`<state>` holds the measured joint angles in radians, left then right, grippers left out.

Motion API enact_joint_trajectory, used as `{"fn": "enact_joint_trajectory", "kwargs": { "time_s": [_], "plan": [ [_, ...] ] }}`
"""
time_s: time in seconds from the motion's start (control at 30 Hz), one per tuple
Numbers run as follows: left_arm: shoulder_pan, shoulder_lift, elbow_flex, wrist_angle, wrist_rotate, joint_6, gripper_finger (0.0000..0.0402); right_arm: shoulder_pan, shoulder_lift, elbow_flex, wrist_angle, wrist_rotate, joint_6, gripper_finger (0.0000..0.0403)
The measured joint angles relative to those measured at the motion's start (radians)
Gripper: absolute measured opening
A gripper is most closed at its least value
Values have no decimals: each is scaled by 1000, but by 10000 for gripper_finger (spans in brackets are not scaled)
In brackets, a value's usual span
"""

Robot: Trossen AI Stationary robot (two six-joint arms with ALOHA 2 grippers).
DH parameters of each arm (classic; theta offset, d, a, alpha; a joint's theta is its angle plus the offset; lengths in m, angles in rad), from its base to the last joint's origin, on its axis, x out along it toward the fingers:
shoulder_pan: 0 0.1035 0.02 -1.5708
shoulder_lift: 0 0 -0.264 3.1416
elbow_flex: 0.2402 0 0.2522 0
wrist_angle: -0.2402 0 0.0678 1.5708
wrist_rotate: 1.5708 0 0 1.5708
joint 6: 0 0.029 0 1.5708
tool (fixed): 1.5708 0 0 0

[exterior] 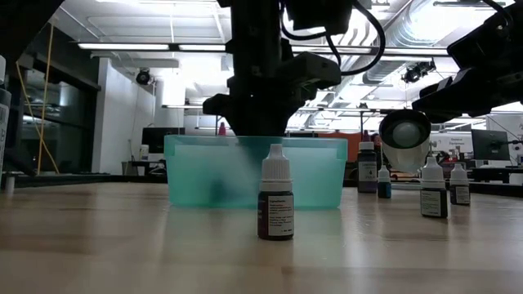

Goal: Pick & Place food coloring
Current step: Put the small light green food coloring bottle into the green bin, then put the small green food coloring bottle into the green bin

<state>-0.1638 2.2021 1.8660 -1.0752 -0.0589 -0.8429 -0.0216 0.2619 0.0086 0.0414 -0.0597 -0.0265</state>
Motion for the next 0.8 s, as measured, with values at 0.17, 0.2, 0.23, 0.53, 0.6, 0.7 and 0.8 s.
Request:
{"fn": "enact_joint_trajectory", "kwargs": {
  "time_s": [0.17,0.2,0.23,0.53,0.6,0.7,0.8],
  "plan": [
    [0,0,0,0,-1,6,86,0,0,0,0,0,0,0],
    [0,0,0,0,-2,9,86,0,0,0,0,0,0,0],
    [0,0,0,0,-1,13,86,0,0,0,0,0,0,0],
    [0,-24,40,-36,-11,55,86,0,0,0,1,0,0,0],
    [1,-24,79,-75,-26,66,86,0,0,0,0,0,0,0],
    [1,-25,154,-131,-60,90,86,0,0,0,1,0,0,0],
    [1,-26,223,-185,-86,112,86,0,0,0,0,0,0,0]
  ]
}}
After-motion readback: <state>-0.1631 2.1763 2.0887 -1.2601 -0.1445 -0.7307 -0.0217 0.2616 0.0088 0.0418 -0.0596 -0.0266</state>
